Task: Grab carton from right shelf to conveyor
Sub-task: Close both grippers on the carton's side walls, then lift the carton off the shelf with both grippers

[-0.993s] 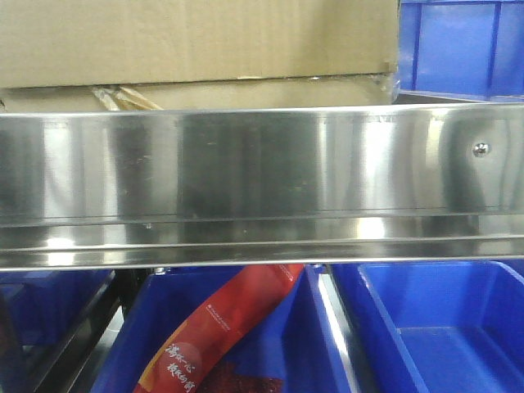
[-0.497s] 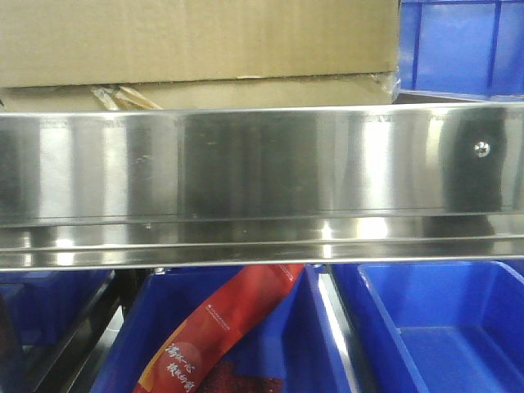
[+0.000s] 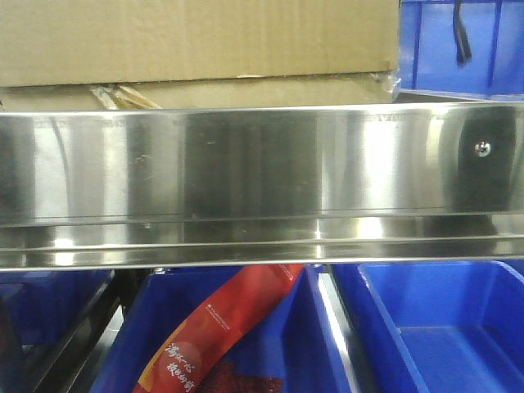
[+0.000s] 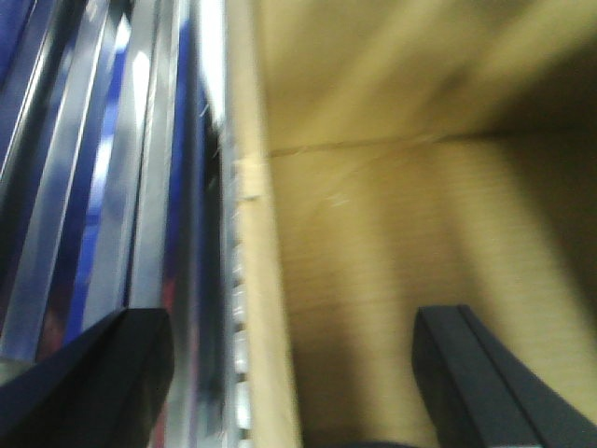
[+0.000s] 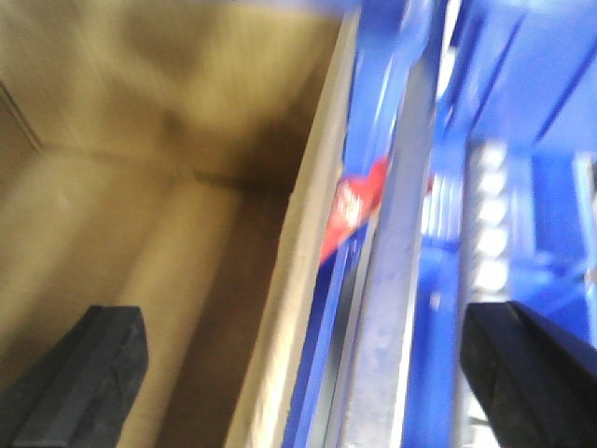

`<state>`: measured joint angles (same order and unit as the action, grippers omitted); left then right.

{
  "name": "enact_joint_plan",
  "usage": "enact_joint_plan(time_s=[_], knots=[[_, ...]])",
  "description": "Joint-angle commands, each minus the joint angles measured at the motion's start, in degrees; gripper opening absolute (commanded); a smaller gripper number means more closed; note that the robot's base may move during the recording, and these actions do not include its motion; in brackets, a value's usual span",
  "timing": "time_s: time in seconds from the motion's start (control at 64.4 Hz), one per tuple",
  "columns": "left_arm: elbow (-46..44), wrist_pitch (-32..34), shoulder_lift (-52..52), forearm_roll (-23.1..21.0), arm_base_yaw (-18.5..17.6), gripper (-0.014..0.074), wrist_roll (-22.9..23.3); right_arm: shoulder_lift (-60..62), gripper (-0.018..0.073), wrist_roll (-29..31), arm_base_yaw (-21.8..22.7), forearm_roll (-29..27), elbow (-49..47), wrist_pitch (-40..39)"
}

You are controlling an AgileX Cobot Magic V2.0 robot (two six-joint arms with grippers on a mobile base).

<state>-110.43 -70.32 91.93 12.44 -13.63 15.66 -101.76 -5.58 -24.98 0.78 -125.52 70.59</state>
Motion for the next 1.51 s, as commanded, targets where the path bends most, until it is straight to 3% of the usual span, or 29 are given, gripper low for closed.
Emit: enact_joint_plan(time_s=[0.0, 0.31, 0.388, 0.435, 0.559, 0.683, 0.807, 0.885, 1.226, 1.49], knots=[[-0.5, 0.4, 1.4, 0.1, 0.4, 0.0435, 0.5, -1.8, 0.0569, -0.5, -0.1, 0.9, -0.6, -0.6], [-0.5, 0.4, 5.1, 0.1, 0.4, 0.0435, 0.5, -6.2, 0.0568, -0.5, -0.1, 0.4, -0.6, -0.6], [-0.5, 0.4, 5.2, 0.1, 0.4, 0.0435, 0.5, -6.6, 0.0526, -0.5, -0.1, 0.2, -0.6, -0.6], [-0.5, 0.4, 5.2, 0.1, 0.4, 0.0434, 0.5, -6.8, 0.0472, -0.5, -0.1, 0.1, -0.6, -0.6], [-0.5, 0.4, 5.2, 0.1, 0.4, 0.0386, 0.5, -6.8, 0.0176, -0.5, -0.1, 0.0, -0.6, -0.6], [-0.5, 0.4, 5.2, 0.3, 0.4, 0.0203, 0.5, -6.4, -0.0088, -0.5, -0.1, 0.0, -0.6, -0.6], [-0.5, 0.4, 5.2, 0.3, 0.4, -0.0041, 0.5, -6.3, -0.0068, -0.5, -0.1, 0.0, -0.6, -0.6], [-0.5, 0.4, 5.2, 0.1, 0.4, 0.0000, 0.5, -6.3, -0.0069, -0.5, -0.1, 0.0, -0.6, -0.6], [-2.6, 0.4, 2.8, -0.6, 0.4, -0.0014, 0.5, -3.0, -0.0069, -0.5, -0.1, 0.0, -0.6, -0.6], [-3.2, 0.4, -5.3, -1.8, -0.9, -0.0014, 0.5, 5.7, -0.0069, -0.5, -1.1, 0.0, 1.2, -0.6]])
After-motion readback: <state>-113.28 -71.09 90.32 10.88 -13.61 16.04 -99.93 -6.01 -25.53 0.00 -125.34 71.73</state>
